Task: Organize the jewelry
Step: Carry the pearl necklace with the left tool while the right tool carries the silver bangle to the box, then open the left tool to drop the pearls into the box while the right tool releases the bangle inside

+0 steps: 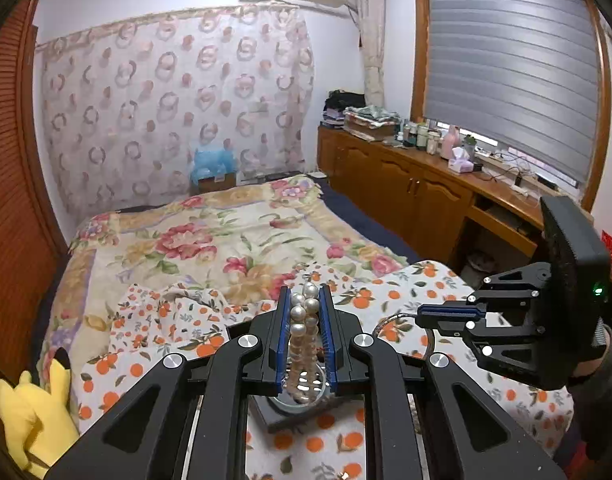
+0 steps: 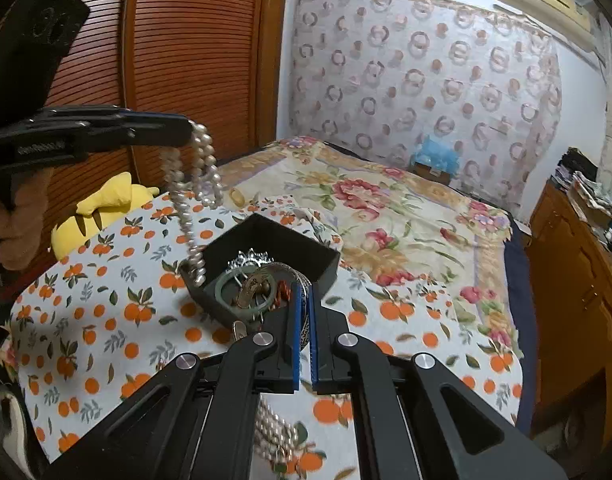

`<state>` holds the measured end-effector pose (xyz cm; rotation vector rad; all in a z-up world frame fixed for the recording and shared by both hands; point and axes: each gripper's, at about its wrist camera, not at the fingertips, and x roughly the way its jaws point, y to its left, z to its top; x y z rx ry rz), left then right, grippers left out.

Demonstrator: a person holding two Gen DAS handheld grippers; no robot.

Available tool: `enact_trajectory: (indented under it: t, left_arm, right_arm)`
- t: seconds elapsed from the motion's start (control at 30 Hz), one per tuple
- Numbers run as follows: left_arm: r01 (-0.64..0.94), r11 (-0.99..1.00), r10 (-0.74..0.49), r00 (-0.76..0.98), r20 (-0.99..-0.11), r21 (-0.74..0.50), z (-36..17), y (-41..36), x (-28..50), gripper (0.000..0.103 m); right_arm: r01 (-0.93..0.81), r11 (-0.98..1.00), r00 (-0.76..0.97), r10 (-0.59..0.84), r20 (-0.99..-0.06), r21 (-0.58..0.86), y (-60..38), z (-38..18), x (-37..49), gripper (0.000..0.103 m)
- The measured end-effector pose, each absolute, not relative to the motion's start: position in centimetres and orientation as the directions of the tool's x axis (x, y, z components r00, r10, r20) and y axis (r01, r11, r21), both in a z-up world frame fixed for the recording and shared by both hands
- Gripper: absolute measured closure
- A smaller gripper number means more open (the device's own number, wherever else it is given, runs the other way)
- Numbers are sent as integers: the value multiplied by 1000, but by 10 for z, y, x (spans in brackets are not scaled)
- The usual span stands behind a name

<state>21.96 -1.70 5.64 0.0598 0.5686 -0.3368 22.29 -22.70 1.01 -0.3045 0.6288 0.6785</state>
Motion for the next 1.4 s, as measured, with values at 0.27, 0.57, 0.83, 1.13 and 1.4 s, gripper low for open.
enact_trajectory:
  t: [0.27, 0.57, 0.83, 1.13, 1.4]
  left_arm:
    - [286, 956, -266, 742, -616, -68, 6, -5, 251, 89]
    - [235, 971, -207, 752, -626, -40, -16, 12, 241, 71]
    - [209, 977, -191, 740, -644, -50, -35, 20, 229, 61]
    - [228, 972, -208, 712, -670, -60, -48, 16, 214, 53]
    - [250, 966, -225, 699, -679, -62, -58, 6, 186, 46]
  right_arm:
    - [-677, 735, 580, 499, -644, -40, -206, -4, 261, 99]
    - [-698, 716, 538, 517, -665, -8, -175, -25, 289, 99]
    - [-708, 705, 483, 531, -696, 46, -149, -48, 308, 99]
    - [-695, 718, 510, 527, -679, 36, -153, -47, 303, 98]
    - [-676, 736, 552, 513, -657, 6, -202, -36, 249, 98]
